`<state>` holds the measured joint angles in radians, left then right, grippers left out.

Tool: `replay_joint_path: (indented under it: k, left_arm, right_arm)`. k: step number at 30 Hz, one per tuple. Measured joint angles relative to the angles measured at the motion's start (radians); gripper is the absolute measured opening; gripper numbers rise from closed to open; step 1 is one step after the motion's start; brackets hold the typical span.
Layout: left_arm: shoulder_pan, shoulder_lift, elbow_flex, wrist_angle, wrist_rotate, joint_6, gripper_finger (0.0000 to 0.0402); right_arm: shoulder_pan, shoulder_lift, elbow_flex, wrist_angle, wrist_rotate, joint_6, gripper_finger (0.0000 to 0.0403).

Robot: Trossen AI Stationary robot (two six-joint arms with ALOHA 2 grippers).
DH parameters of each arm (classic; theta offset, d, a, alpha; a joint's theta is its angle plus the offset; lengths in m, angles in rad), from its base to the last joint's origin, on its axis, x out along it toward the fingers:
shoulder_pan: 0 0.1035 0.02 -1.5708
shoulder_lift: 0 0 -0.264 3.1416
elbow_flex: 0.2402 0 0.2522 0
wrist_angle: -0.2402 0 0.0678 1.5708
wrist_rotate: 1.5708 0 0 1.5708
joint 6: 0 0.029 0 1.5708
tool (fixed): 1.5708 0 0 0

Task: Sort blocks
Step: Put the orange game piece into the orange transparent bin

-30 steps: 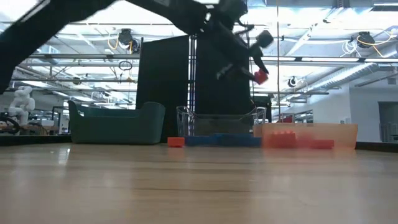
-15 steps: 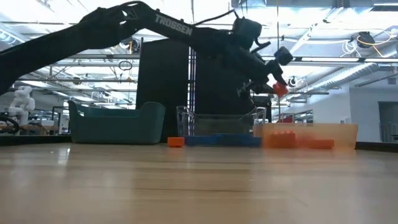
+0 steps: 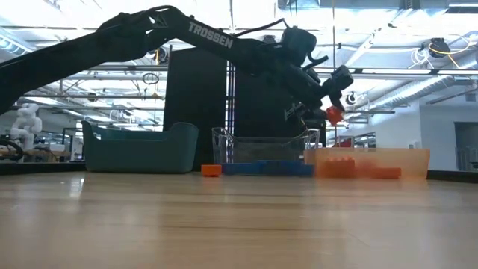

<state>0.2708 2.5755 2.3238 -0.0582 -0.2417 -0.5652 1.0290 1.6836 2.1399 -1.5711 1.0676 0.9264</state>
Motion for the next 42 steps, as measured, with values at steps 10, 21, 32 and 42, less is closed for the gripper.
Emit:
replay_joint_path:
  k: [10,21,32,42]
  left_arm:
    - [0.014,0.000,0.000,-0.001,-0.005,-0.002,0.0262]
    - [-0.036,-0.223,-0.001,-0.091,0.155,0.306,0.0264]
    - [-0.184,-0.476,-0.023,-1.116,0.080,0.781,0.0265]
    - [-0.297,-0.496,-0.415,-1.208,0.182,0.941,0.0244]
  right_arm:
    - [0.000,0.000,0.000,0.000,0.000,-0.001,0.0000]
    - [0.000,0.000,0.000,0.000,0.006,0.003,0.0000]
    - [0.000,0.000,0.000,0.000,0.023,-0.002,0.0000]
    - [0.000,0.000,0.000,0.012,0.033,0.004,0.0000]
